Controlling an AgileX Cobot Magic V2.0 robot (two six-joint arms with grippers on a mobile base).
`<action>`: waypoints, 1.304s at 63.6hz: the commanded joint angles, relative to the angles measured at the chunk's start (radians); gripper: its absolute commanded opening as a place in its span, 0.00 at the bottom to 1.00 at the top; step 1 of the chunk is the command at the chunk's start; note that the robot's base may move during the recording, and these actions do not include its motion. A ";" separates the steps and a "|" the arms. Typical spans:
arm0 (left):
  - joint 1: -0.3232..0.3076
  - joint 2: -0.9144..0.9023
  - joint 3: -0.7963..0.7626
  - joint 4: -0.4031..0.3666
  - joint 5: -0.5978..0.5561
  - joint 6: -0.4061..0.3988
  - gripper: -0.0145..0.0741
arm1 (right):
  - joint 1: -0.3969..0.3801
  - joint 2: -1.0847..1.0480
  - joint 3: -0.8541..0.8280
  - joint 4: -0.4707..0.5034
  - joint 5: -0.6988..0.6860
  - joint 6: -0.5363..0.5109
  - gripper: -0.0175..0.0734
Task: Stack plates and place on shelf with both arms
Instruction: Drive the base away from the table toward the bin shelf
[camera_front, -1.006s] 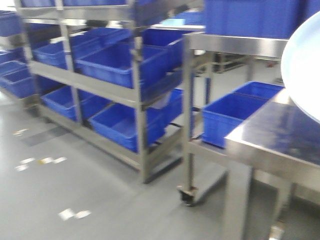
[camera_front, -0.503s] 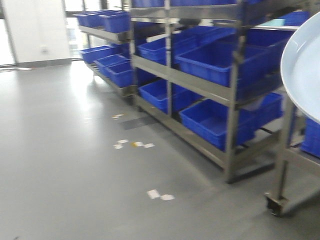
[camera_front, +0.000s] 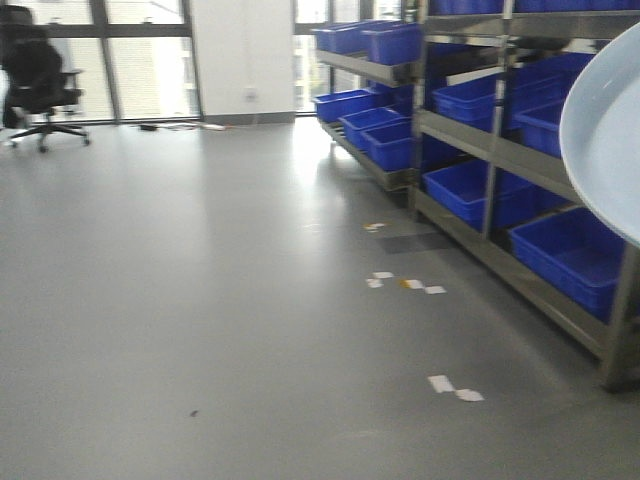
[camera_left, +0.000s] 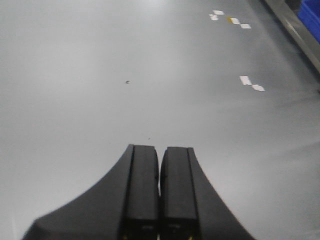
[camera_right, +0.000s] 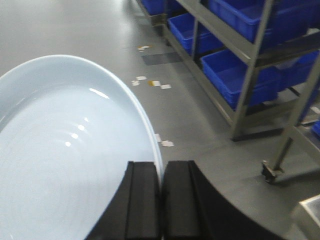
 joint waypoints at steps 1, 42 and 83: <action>0.001 -0.002 -0.030 -0.007 -0.063 -0.009 0.26 | -0.005 0.002 -0.031 -0.008 -0.093 -0.002 0.22; 0.001 -0.002 -0.030 -0.007 -0.063 -0.009 0.26 | -0.005 0.002 -0.031 -0.008 -0.093 -0.002 0.22; 0.001 -0.002 -0.030 -0.007 -0.063 -0.009 0.26 | -0.005 0.002 -0.031 -0.008 -0.093 -0.002 0.22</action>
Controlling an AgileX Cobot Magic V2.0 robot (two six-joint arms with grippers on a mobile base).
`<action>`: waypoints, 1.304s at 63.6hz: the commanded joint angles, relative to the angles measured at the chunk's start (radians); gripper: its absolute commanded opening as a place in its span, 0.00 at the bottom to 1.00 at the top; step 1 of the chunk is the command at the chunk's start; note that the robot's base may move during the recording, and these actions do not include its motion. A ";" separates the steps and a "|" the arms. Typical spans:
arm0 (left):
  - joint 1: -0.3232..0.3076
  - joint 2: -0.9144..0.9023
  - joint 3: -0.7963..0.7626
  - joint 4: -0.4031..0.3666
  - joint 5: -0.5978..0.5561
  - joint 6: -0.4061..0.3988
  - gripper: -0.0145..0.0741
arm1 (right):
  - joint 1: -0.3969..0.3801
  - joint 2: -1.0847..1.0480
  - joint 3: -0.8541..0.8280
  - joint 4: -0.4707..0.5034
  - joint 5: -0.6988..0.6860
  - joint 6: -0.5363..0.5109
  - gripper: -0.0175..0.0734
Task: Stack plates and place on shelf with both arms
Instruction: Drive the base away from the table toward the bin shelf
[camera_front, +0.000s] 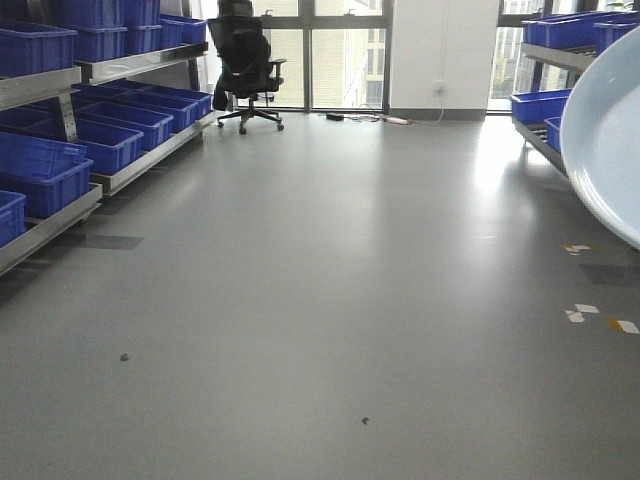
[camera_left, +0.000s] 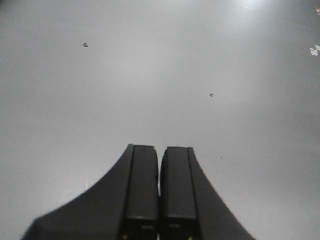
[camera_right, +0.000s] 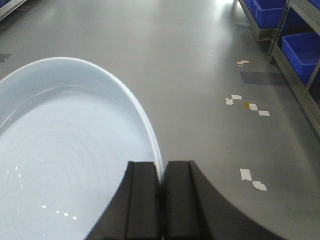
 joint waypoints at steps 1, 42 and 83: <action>0.001 -0.002 -0.030 -0.007 -0.065 -0.009 0.26 | -0.005 0.002 -0.031 -0.008 -0.093 -0.002 0.22; 0.001 -0.002 -0.030 -0.007 -0.065 -0.009 0.26 | -0.005 0.002 -0.031 -0.008 -0.093 -0.002 0.22; 0.001 -0.002 -0.030 -0.007 -0.065 -0.009 0.26 | -0.005 0.002 -0.031 -0.008 -0.093 -0.002 0.22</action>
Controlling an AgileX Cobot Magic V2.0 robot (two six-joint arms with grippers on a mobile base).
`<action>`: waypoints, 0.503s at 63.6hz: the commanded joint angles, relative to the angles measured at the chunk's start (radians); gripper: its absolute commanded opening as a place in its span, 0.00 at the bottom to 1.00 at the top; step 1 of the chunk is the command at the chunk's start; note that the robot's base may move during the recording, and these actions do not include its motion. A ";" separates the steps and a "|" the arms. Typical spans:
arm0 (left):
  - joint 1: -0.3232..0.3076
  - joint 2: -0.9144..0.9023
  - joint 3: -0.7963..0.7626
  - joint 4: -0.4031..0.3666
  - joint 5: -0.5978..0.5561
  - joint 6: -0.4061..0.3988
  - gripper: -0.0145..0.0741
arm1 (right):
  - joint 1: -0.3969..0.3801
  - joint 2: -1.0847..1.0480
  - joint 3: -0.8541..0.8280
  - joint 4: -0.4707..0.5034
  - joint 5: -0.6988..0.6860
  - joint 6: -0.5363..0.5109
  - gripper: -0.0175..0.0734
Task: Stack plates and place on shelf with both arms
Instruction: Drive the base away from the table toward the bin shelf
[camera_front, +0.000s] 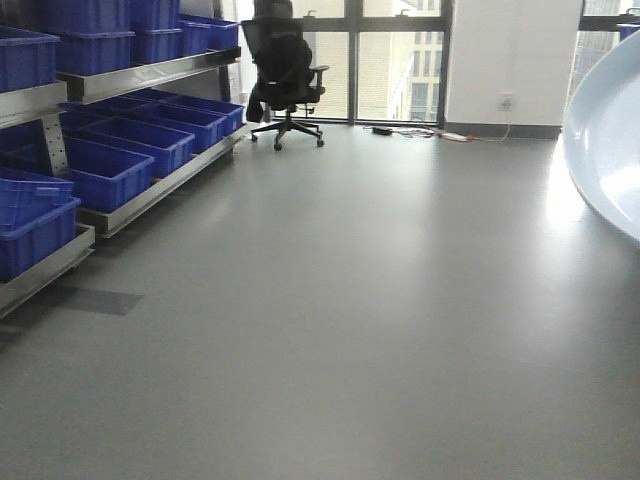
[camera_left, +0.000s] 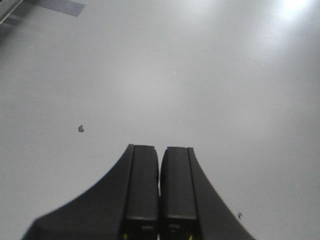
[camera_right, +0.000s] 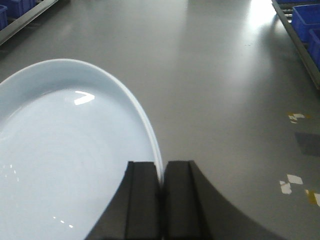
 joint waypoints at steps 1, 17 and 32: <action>0.001 -0.002 -0.030 -0.007 -0.065 -0.009 0.26 | -0.005 0.002 -0.031 -0.008 -0.093 -0.002 0.22; 0.001 -0.002 -0.030 -0.007 -0.065 -0.009 0.26 | -0.004 0.002 -0.031 -0.008 -0.092 -0.002 0.22; 0.001 -0.002 -0.030 -0.007 -0.065 -0.009 0.26 | -0.004 0.002 -0.031 -0.008 -0.092 -0.002 0.22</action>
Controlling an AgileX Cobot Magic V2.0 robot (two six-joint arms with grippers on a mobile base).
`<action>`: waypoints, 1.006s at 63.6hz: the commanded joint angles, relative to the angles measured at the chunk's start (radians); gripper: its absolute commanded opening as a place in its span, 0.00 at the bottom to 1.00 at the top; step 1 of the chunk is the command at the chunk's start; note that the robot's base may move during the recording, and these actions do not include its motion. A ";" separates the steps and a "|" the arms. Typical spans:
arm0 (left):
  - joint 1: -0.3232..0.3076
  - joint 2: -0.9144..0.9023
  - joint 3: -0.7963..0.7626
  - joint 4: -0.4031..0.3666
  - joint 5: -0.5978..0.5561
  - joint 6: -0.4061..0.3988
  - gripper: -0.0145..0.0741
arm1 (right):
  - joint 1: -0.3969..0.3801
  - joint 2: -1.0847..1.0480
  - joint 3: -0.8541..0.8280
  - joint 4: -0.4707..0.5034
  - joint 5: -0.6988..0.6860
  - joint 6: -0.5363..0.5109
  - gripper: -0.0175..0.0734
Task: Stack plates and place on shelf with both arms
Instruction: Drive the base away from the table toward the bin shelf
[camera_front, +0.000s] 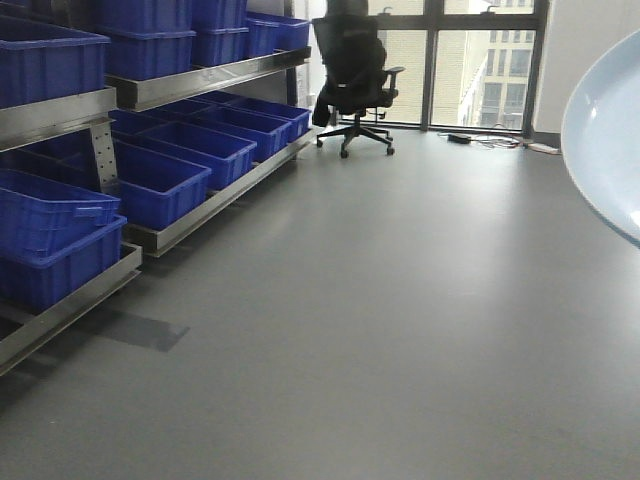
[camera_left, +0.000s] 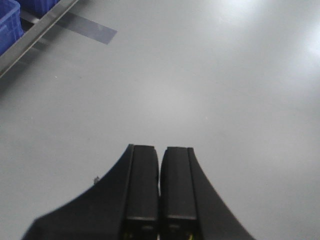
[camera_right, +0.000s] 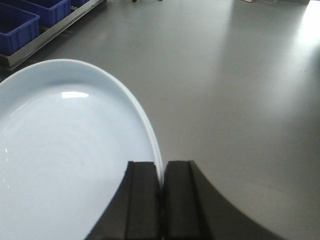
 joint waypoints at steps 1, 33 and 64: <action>0.001 -0.002 -0.030 -0.007 -0.065 -0.009 0.26 | -0.004 0.002 -0.031 -0.008 -0.092 -0.002 0.22; 0.001 -0.002 -0.030 -0.007 -0.065 -0.009 0.26 | -0.004 0.002 -0.031 -0.008 -0.092 -0.002 0.22; 0.001 -0.002 -0.030 -0.007 -0.065 -0.009 0.26 | -0.004 0.002 -0.031 -0.008 -0.092 -0.002 0.22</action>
